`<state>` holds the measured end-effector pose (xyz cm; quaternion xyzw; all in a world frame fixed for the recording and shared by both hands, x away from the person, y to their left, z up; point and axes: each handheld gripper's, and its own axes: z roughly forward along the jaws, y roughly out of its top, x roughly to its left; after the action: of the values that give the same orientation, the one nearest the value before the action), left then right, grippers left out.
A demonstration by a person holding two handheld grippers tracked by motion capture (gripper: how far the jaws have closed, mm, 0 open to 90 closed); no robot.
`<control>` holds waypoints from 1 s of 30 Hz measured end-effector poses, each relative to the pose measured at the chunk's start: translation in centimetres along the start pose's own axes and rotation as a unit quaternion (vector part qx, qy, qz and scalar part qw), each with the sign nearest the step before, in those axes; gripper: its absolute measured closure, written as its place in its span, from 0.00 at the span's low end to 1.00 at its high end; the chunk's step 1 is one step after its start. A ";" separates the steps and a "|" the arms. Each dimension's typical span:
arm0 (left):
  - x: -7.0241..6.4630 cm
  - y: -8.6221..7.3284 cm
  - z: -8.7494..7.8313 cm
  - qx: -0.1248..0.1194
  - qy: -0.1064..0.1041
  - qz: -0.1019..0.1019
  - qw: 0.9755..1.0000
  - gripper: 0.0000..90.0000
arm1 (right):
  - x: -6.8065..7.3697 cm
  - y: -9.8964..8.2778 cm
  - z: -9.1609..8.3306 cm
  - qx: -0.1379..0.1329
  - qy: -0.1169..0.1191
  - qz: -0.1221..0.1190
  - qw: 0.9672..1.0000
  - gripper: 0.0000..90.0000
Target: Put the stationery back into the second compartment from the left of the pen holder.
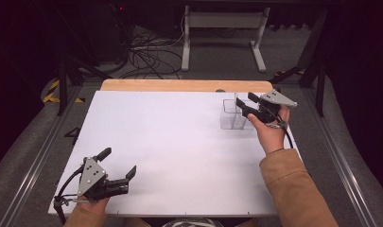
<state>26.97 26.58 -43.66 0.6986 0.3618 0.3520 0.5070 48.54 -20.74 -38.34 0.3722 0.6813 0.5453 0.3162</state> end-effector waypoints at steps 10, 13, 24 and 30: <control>0.0 0.0 0.0 0.001 0.000 0.001 1.000 0.04 | 0.3 0.5 -1.0 0.001 0.018 0.000 1.000 0.40; 0.0 0.0 0.0 0.000 0.001 0.000 1.000 0.04 | 0.7 0.8 -1.7 0.000 0.026 -0.008 1.000 0.37; 0.0 0.0 0.0 0.000 0.002 -0.001 1.000 0.04 | 2.7 1.9 -4.8 -0.017 0.093 -0.017 0.995 0.35; 0.0 0.0 0.0 0.000 0.001 -0.003 1.000 0.04 | 3.7 1.8 -6.1 -0.018 0.123 -0.026 0.992 0.29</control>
<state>26.98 26.61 -43.64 0.6970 0.3642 0.3510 0.5083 41.77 -20.46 -35.36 0.2783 0.7147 0.5908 0.2506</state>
